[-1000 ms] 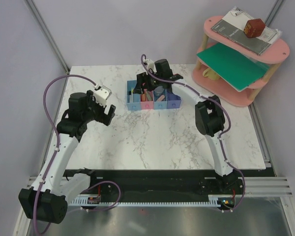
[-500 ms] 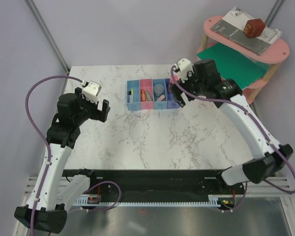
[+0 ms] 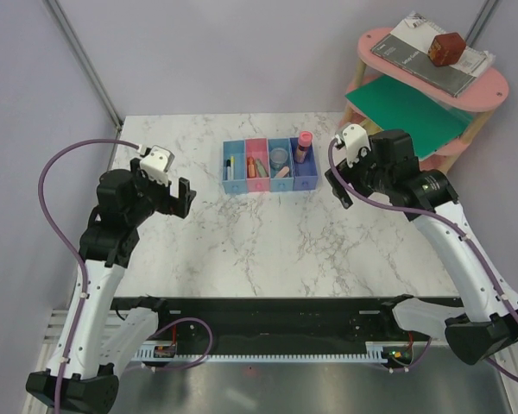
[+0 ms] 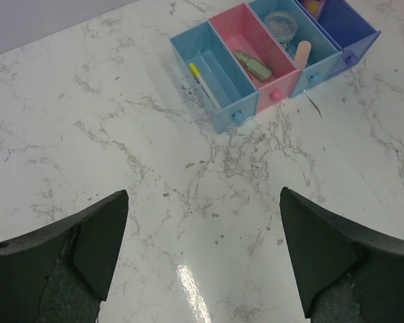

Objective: Sort the stationery into containers
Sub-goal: Reset both arms

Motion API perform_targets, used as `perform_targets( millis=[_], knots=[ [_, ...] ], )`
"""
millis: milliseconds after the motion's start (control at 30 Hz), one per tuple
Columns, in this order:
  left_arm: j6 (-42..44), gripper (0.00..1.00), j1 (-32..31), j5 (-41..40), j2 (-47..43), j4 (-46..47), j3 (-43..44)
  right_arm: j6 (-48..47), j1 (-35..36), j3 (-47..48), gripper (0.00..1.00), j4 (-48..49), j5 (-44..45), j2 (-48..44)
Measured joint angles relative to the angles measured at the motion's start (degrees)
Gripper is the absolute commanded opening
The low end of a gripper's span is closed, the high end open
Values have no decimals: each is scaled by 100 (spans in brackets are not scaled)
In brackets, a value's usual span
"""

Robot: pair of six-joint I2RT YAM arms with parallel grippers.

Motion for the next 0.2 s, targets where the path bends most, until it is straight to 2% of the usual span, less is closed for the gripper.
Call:
perform_targets(
  millis=[200],
  knots=[
    [-59,100,0,17,-4,2,-9,0,-4,-175,98,17,66,-39]
  ],
)
